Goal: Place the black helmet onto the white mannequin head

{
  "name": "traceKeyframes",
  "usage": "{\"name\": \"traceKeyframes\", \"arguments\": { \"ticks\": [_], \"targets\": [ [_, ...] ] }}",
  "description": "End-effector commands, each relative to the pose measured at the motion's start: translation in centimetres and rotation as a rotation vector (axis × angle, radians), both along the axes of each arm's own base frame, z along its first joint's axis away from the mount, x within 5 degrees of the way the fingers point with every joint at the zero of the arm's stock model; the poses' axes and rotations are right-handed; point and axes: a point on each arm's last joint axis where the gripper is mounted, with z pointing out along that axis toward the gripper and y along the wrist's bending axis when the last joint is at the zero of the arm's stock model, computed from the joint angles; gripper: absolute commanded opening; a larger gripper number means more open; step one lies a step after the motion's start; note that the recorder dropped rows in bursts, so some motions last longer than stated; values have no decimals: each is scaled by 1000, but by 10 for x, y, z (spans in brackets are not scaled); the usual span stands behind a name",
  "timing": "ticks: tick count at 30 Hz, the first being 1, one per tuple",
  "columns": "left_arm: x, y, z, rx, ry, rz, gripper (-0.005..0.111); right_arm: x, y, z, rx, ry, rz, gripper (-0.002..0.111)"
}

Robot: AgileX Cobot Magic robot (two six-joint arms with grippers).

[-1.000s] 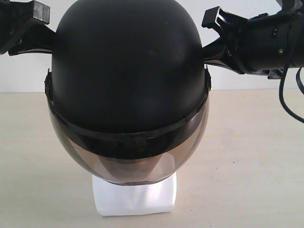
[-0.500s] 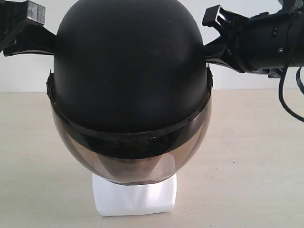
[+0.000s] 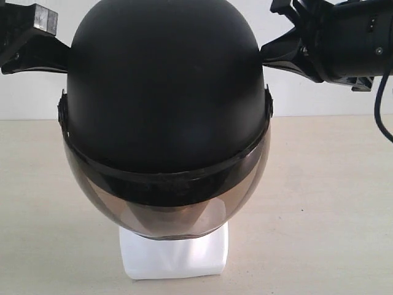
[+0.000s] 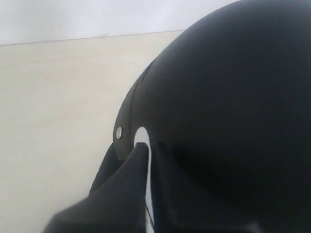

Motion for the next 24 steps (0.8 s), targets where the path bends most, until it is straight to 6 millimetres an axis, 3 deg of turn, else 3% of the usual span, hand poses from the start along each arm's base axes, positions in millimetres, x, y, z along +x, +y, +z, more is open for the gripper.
{"name": "traceKeyframes", "arguments": {
  "ticks": [1, 9, 24],
  "targets": [
    [-8, -10, -4, -36, 73, -61, 4, -16, 13, 2, 21, 43, 166, 0],
    [-8, -5, 3, -7, -4, -14, 4, -21, 10, 9, 25, 11, 155, 0],
    [-26, -1, 20, -32, -42, -14, 4, -21, 10, 9, 25, 11, 155, 0]
  ]
}}
